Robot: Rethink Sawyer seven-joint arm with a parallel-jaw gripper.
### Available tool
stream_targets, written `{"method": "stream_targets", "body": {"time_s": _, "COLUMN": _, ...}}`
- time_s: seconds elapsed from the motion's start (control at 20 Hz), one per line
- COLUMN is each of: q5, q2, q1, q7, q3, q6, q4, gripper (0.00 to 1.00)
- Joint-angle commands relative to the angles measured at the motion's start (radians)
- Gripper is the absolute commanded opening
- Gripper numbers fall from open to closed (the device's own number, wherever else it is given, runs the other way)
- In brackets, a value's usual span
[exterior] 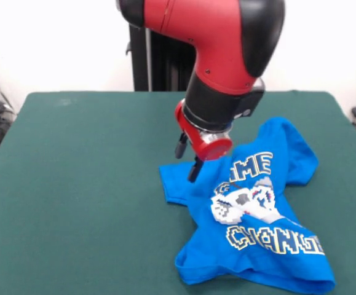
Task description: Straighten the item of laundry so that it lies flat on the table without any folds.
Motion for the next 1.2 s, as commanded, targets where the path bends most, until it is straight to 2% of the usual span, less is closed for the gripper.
{"method": "stream_targets", "body": {"time_s": 0.05, "q5": -0.040, "q2": 0.083, "q1": -0.008, "q7": -0.004, "q3": 0.104, "q6": -0.103, "q4": 0.153, "gripper": 1.00}}
{"method": "stream_targets", "body": {"time_s": 0.2, "q5": -0.038, "q2": 0.128, "q1": 0.008, "q7": 0.038, "q3": 0.097, "q6": -0.128, "q4": 0.129, "gripper": 1.00}}
{"method": "stream_targets", "body": {"time_s": 0.4, "q5": -0.033, "q2": 0.174, "q1": 0.004, "q7": 0.037, "q3": 0.110, "q6": -0.171, "q4": 0.105, "gripper": 1.00}}
{"method": "stream_targets", "body": {"time_s": 0.6, "q5": -0.020, "q2": 0.164, "q1": -0.040, "q7": -0.031, "q3": 0.171, "q6": -0.156, "q4": 0.133, "gripper": 1.00}}
{"method": "stream_targets", "body": {"time_s": 0.95, "q5": -0.037, "q2": 0.162, "q1": -0.053, "q7": -0.067, "q3": 0.203, "q6": -0.134, "q4": 0.137, "gripper": 1.00}}
{"method": "stream_targets", "body": {"time_s": 1.0, "q5": -0.048, "q2": 0.160, "q1": -0.056, "q7": -0.072, "q3": 0.207, "q6": -0.149, "q4": 0.139, "gripper": 0.00}}
{"method": "stream_targets", "body": {"time_s": 1.1, "q5": -0.050, "q2": 0.158, "q1": -0.056, "q7": -0.069, "q3": 0.205, "q6": -0.155, "q4": 0.139, "gripper": 0.00}}
{"method": "stream_targets", "body": {"time_s": 1.2, "q5": -0.039, "q2": 0.151, "q1": -0.058, "q7": -0.061, "q3": 0.199, "q6": -0.106, "q4": 0.132, "gripper": 0.00}}
